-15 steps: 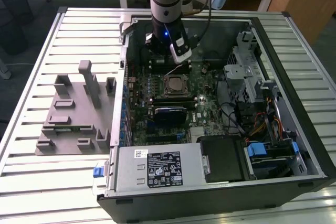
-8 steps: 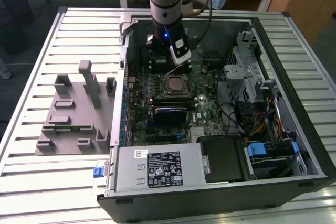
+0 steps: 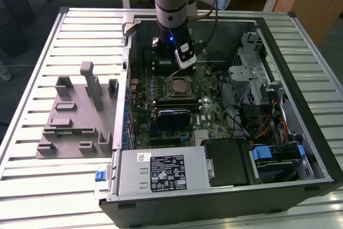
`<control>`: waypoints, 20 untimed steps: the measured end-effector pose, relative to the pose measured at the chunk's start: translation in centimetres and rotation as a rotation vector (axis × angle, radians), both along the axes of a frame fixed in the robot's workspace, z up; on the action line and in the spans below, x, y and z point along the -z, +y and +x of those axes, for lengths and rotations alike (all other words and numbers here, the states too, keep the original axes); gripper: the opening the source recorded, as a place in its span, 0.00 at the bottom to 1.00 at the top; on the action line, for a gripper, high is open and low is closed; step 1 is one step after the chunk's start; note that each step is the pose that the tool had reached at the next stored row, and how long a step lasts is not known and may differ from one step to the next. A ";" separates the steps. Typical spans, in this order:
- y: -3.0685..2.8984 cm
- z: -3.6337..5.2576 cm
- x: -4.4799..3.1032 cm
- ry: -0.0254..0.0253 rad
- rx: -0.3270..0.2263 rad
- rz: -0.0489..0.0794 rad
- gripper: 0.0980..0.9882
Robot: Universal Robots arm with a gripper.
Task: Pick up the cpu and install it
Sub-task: 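Install the first cpu locking lever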
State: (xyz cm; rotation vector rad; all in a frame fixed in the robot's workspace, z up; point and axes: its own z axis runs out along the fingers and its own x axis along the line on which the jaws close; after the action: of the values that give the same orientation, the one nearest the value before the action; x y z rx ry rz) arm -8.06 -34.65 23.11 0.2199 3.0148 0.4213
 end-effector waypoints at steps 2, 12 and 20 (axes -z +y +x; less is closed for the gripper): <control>0.00 0.14 0.36 0.0001 0.001 0.000 0.01; 0.15 1.08 1.47 0.0001 0.002 0.000 0.01; 0.21 1.23 1.62 0.0002 0.002 0.000 0.01</control>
State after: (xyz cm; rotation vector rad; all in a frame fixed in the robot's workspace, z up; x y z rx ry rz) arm -6.83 -34.44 21.49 0.2224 3.0146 0.4206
